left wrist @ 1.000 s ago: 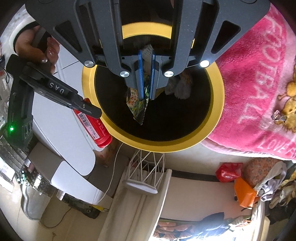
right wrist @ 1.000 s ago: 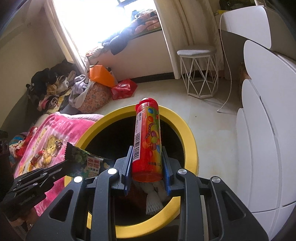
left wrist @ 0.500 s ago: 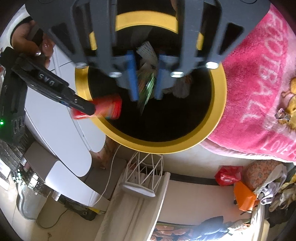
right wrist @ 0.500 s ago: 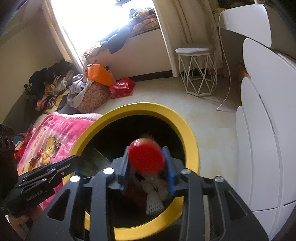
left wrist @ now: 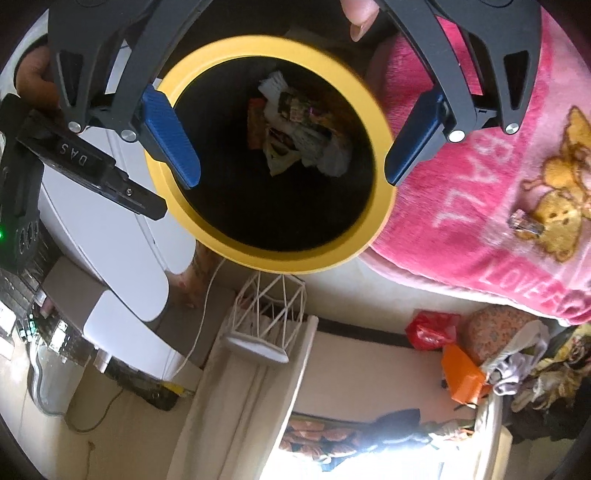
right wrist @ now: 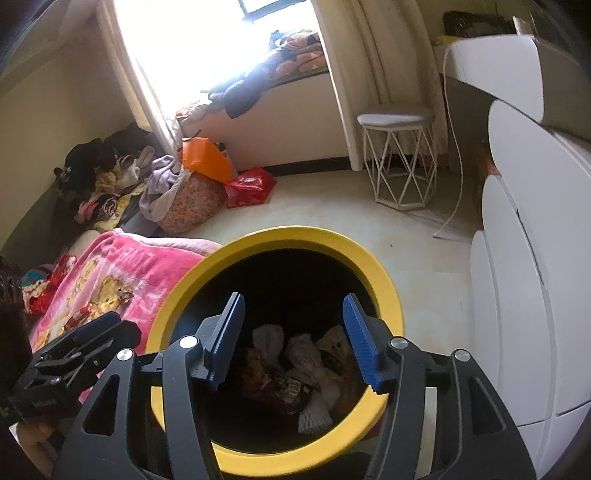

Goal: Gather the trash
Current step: 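Move both tools back over the remaining wrappers on the blanket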

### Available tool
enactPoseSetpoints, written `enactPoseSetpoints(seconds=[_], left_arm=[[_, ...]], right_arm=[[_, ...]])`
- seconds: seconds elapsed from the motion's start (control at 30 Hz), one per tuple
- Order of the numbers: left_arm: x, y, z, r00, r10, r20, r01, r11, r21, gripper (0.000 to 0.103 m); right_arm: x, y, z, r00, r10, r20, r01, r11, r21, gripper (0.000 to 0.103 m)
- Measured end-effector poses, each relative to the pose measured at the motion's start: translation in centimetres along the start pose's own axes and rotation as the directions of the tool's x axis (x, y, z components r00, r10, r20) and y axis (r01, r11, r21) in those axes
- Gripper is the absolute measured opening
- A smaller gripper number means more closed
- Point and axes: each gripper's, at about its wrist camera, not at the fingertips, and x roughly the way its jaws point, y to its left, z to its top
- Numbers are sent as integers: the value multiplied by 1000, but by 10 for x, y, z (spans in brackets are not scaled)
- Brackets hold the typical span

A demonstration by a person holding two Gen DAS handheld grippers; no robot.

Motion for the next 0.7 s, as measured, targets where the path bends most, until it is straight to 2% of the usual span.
enactPoseSetpoints(seconds=[0.33, 0.7], left_arm=[[-31, 19, 6, 997, 34, 71, -32, 999, -29, 92], [-62, 48, 6, 985, 107, 136, -102, 994, -46, 92]], right_arm=[[-10, 27, 5, 999, 19, 30, -17, 998, -66, 64], [-12, 72, 7, 997, 72, 39, -66, 986, -154, 67]])
